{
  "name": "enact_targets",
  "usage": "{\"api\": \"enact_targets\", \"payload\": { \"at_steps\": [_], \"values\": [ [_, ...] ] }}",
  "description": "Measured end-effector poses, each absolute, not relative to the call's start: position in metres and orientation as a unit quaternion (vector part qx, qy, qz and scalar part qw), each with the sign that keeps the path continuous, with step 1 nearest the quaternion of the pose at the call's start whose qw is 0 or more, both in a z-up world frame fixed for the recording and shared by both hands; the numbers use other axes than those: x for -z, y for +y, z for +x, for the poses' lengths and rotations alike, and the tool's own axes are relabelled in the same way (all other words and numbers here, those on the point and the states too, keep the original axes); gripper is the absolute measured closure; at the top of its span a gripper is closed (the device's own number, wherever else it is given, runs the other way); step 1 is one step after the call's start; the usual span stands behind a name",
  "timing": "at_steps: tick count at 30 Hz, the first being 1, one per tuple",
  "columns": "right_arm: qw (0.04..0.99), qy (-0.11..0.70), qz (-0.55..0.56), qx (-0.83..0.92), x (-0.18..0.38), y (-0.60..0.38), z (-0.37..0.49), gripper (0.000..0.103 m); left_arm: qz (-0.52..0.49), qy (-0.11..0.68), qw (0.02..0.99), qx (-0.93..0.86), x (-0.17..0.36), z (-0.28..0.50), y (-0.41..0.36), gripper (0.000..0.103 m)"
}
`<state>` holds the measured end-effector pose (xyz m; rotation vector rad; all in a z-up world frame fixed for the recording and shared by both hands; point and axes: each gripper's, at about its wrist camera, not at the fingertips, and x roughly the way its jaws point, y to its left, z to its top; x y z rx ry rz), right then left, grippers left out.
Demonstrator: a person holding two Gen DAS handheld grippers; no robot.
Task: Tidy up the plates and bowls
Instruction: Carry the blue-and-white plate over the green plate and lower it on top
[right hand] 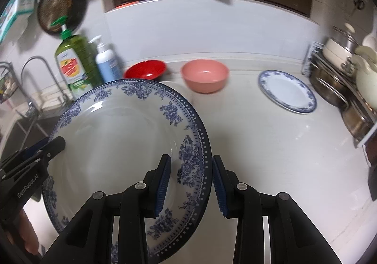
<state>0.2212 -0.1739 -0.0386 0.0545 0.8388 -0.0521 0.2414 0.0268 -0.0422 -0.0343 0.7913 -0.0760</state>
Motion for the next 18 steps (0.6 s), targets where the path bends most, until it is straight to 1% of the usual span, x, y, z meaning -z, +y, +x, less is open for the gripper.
{"api": "enact_targets", "payload": {
  "at_steps": [7,18],
  "values": [
    [0.908,0.419,0.017,-0.003,0.048,-0.135,0.228,0.067,-0.021,0.396,0.918,0.01,0.049,0.236,0.065,0.07],
    [0.89,0.455,0.012,-0.032,0.083,-0.097,0.243,0.067,-0.024,0.435,0.9,-0.017,0.081,0.239,0.101,0.07]
  ]
}}
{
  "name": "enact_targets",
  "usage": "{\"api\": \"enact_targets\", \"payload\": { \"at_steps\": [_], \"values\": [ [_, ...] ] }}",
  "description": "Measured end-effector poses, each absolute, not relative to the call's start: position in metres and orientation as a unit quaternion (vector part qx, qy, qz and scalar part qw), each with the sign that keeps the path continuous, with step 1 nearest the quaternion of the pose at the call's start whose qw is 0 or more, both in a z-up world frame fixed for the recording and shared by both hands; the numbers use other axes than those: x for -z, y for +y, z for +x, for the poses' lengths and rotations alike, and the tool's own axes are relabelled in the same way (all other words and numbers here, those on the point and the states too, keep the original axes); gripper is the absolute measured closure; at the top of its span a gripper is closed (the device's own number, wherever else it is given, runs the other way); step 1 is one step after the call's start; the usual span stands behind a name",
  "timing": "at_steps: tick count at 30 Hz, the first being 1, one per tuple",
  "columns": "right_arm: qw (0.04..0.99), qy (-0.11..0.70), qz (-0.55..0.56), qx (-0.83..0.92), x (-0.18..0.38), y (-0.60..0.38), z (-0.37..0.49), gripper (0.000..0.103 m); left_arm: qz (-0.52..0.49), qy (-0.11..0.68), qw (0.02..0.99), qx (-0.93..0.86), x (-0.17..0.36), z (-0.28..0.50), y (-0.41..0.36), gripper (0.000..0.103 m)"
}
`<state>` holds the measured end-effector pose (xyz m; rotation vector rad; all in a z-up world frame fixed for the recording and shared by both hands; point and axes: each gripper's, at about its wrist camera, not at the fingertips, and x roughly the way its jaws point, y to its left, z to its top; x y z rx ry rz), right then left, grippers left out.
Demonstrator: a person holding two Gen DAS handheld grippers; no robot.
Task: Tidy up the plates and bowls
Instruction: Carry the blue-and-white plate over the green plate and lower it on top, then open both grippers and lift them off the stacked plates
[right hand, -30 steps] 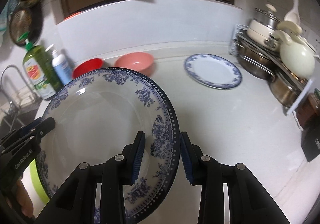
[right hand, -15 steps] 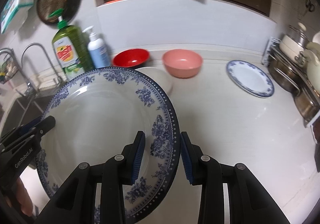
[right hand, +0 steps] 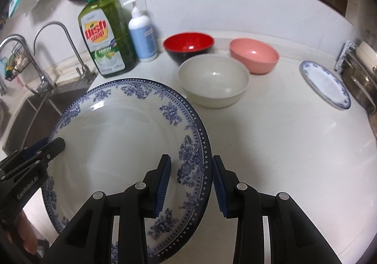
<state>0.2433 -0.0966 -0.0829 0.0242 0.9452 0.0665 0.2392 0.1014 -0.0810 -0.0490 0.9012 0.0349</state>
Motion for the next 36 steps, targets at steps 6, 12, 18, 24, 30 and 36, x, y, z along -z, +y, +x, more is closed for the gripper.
{"api": "enact_targets", "payload": {
  "at_steps": [6,12,18,24,30,36],
  "values": [
    [0.876,0.481,0.008,-0.036,0.104,-0.087,0.25,0.067,-0.022,0.458,0.888,-0.021,0.102,0.244,0.109,0.07],
    [0.865,0.5,0.005,-0.035,0.117,-0.081,0.256,0.067,-0.022,0.476,0.879,-0.023,0.118,0.248,0.113,0.069],
    [0.859,0.512,0.002,-0.036,0.124,-0.08,0.259,0.067,-0.021,0.487,0.873,-0.025,0.126,0.25,0.113,0.069],
    [0.855,0.517,-0.004,-0.034,0.127,-0.078,0.261,0.066,-0.027,0.495,0.868,-0.026,0.129,0.252,0.115,0.069],
    [0.857,0.514,-0.026,-0.035,0.128,-0.074,0.261,0.065,-0.026,0.503,0.863,-0.028,0.133,0.253,0.114,0.07],
    [0.86,0.508,-0.015,-0.042,0.125,-0.08,0.26,0.064,-0.018,0.497,0.867,-0.03,0.129,0.251,0.111,0.054]
  ]
}}
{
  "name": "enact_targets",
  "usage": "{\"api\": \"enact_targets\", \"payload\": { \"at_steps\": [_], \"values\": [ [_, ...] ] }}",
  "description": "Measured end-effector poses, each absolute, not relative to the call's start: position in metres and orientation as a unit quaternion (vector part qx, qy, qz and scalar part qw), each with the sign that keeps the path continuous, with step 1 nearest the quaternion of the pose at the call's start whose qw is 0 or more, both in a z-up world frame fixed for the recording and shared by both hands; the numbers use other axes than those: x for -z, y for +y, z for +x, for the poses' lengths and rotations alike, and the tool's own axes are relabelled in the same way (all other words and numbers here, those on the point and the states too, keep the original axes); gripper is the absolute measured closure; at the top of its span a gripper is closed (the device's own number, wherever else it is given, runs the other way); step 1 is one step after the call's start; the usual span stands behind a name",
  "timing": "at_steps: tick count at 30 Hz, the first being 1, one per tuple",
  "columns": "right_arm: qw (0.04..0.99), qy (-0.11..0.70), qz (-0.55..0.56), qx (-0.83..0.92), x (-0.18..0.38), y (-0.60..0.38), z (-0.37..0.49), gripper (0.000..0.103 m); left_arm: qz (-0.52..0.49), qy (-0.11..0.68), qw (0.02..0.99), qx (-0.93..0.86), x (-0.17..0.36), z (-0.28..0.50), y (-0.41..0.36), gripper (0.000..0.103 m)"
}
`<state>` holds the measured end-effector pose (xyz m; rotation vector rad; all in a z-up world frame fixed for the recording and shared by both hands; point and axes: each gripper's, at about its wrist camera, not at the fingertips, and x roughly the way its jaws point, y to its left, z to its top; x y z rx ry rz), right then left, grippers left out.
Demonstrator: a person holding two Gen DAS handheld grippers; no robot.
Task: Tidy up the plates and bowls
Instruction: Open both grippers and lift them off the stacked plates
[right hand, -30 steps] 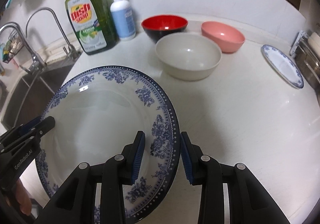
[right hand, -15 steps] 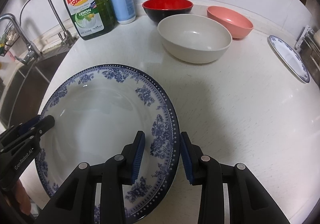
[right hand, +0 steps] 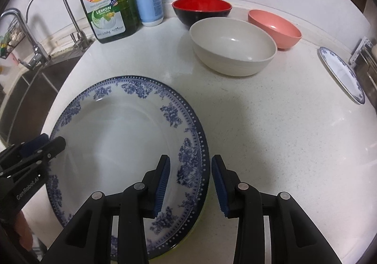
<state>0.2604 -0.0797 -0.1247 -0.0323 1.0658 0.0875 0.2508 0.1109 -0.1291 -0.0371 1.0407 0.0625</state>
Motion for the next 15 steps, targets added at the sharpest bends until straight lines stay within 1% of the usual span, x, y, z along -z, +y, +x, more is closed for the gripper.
{"api": "enact_targets", "payload": {
  "at_steps": [2,4,6,10,15],
  "values": [
    [0.865,0.5,-0.014,-0.042,0.12,-0.083,0.258,0.062,-0.014,0.489,0.872,-0.03,0.123,0.249,0.109,0.054],
    [0.87,0.491,-0.013,-0.043,0.115,-0.086,0.255,0.06,-0.013,0.482,0.876,-0.028,0.117,0.248,0.106,0.048],
    [0.875,0.483,-0.008,-0.044,0.109,-0.09,0.252,0.059,-0.012,0.471,0.882,-0.024,0.108,0.247,0.101,0.047],
    [0.886,0.462,0.0,-0.041,0.096,-0.105,0.245,0.053,-0.002,0.443,0.897,-0.013,0.089,0.246,0.084,0.036],
    [0.9,0.436,0.008,-0.024,0.076,-0.134,0.239,0.044,0.014,0.412,0.911,0.007,0.066,0.249,0.057,0.022]
  ]
}}
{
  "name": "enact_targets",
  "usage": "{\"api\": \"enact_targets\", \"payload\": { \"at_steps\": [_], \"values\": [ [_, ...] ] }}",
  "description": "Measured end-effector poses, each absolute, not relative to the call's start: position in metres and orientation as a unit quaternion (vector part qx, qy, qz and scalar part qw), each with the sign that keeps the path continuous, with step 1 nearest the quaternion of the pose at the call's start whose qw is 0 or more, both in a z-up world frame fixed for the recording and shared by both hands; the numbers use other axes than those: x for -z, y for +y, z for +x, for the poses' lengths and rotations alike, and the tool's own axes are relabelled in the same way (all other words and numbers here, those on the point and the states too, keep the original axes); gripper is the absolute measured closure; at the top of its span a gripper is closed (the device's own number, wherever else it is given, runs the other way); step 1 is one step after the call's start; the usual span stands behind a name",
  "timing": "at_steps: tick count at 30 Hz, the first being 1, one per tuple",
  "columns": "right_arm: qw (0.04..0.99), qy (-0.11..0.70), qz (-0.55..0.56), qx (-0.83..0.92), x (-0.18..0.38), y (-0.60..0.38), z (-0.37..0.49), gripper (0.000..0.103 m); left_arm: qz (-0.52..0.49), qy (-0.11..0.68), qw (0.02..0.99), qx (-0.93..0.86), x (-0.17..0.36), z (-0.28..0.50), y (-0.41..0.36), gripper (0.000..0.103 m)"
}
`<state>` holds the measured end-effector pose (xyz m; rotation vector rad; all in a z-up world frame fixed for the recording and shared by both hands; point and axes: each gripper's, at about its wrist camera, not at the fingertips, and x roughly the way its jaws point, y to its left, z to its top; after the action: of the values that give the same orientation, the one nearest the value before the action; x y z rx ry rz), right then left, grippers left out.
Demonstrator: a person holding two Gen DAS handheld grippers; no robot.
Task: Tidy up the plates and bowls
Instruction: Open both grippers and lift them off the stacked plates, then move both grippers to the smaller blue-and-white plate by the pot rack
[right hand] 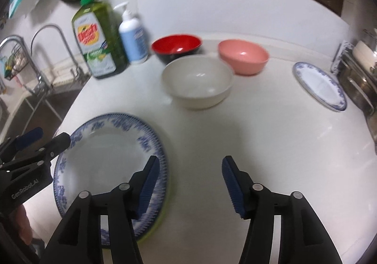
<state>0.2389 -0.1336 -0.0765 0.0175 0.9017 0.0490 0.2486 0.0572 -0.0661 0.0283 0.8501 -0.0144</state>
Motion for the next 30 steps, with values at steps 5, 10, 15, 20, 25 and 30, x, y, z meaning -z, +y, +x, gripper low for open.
{"api": "enact_targets", "payload": {
  "at_steps": [5,10,15,20,25,30],
  "values": [
    [0.912,0.41,0.018,0.0,0.059,-0.171,0.236,0.037,0.025,0.386,0.922,0.031,0.045,0.255,0.021,0.011],
    [0.917,0.397,0.031,0.024,0.049,-0.213,0.236,0.035,0.031,0.368,0.928,0.055,0.03,0.264,-0.02,0.006],
    [0.922,0.383,0.039,0.046,0.04,-0.253,0.236,0.033,0.043,0.345,0.935,0.071,0.016,0.27,-0.06,0.005],
    [0.927,0.365,0.043,0.071,0.03,-0.288,0.238,0.028,0.053,0.318,0.943,0.087,0.001,0.278,-0.097,0.003],
    [0.933,0.342,0.051,0.104,0.021,-0.327,0.242,0.028,0.06,0.299,0.946,0.109,-0.01,0.291,-0.134,0.003],
    [0.933,0.33,0.068,0.128,0.015,-0.363,0.249,0.028,0.066,0.289,0.946,0.131,-0.018,0.306,-0.168,0.003]
  ]
}}
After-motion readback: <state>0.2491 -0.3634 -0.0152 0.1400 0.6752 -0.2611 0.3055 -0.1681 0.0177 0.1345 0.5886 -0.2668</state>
